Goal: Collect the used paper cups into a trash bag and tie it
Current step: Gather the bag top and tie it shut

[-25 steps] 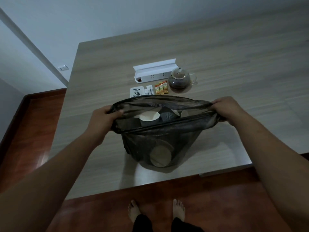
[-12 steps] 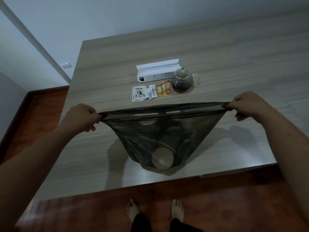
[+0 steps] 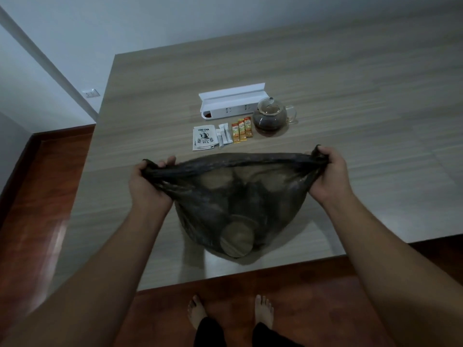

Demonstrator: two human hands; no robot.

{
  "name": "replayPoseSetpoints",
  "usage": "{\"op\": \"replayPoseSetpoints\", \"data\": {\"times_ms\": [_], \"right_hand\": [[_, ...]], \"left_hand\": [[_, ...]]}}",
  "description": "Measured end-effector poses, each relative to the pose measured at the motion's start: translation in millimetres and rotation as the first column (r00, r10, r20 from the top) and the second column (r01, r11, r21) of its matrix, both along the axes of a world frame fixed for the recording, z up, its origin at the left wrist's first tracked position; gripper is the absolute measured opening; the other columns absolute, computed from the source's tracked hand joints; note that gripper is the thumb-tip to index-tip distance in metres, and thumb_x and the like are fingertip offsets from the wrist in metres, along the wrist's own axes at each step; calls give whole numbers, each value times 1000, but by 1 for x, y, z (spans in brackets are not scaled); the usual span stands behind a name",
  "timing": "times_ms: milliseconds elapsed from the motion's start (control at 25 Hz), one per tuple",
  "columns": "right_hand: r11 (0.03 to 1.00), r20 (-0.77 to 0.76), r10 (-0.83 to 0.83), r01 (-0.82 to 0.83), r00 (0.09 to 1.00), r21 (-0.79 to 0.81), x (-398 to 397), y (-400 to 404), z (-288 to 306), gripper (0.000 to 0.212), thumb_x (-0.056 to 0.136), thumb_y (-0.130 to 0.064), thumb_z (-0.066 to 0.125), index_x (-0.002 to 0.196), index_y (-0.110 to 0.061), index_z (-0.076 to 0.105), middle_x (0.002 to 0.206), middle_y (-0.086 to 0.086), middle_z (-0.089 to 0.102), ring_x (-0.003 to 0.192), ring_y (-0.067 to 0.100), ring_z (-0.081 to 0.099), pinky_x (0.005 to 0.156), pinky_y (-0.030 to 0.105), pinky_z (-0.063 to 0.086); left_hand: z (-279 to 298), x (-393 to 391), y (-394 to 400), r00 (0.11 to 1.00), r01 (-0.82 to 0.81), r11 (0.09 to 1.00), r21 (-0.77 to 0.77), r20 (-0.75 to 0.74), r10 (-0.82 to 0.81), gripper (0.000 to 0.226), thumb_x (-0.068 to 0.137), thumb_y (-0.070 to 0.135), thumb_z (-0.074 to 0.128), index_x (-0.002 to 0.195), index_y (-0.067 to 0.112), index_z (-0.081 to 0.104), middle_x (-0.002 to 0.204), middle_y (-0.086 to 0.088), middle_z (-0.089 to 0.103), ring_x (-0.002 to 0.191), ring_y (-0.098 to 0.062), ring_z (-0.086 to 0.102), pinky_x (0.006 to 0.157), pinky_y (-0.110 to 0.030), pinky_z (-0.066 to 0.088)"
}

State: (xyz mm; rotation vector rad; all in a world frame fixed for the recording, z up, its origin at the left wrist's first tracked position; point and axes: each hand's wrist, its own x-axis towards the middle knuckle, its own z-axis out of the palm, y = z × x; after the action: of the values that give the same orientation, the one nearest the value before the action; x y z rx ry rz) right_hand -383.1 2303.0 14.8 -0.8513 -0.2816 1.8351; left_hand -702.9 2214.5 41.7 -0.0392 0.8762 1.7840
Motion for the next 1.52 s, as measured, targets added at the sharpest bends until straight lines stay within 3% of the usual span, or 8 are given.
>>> {"op": "replayPoseSetpoints", "data": {"times_ms": [160,320,600,720,960,1120,1360,1520], "right_hand": [[983,82,-46,60,996,-172,-28,-5,-14,27,89,-31,53,66,-17,51,56,2,55,56,20,58,68,31,50],[988,78,23,-11,997,-157,-33,-10,-10,28,90,-40,58,83,-13,61,75,11,67,73,28,70,71,39,59],[987,127,160,-156,979,-41,-21,-9,-28,30,99,-20,47,104,1,68,115,16,70,109,27,66,89,36,57],[996,40,-16,19,999,-86,-27,-6,-31,34,103,-32,40,93,-9,63,104,15,74,100,24,71,79,38,58],[963,-81,-226,210,971,-168,-50,-8,-26,32,104,-35,39,83,-14,52,49,-1,52,48,16,61,59,31,55],[996,62,-76,79,995,-42,-52,-7,-26,33,105,-32,38,83,-13,53,40,-6,28,30,6,24,35,15,26],[997,325,72,-58,943,-52,-54,-18,-34,36,102,-30,43,72,-11,51,43,0,42,33,11,35,35,17,26],[997,247,-20,39,969,-71,-55,-22,-44,42,102,-35,44,69,-11,52,65,17,71,69,26,72,75,44,59]], "left_hand": [[-24,9,14,998,66,984,-167,15,-65,45,94,32,43,52,19,38,46,4,34,38,-12,35,47,-20,36],[-36,4,15,970,177,958,-225,-125,-208,23,92,19,55,71,17,46,62,-1,42,45,-9,41,47,-19,41],[-42,4,15,969,139,963,-230,-170,-180,31,107,11,33,99,0,62,105,-7,71,108,-19,61,104,-37,43],[-41,7,15,991,44,982,-184,-118,-67,57,108,29,30,77,6,73,85,-8,76,103,-20,64,108,-43,42],[-43,19,20,997,-68,981,-180,27,74,56,104,47,36,57,17,36,43,1,44,55,-17,52,69,-31,55],[-43,20,16,990,36,993,-116,-129,-51,44,103,42,37,66,19,38,45,6,32,33,-6,25,32,-20,18],[-55,20,6,977,165,977,-139,-112,-181,33,105,19,33,92,3,60,70,-4,66,47,-7,50,42,-17,40],[-58,24,3,980,174,985,-10,-97,-174,41,106,30,31,95,7,62,93,-13,75,96,-23,71,96,-35,52]]}}
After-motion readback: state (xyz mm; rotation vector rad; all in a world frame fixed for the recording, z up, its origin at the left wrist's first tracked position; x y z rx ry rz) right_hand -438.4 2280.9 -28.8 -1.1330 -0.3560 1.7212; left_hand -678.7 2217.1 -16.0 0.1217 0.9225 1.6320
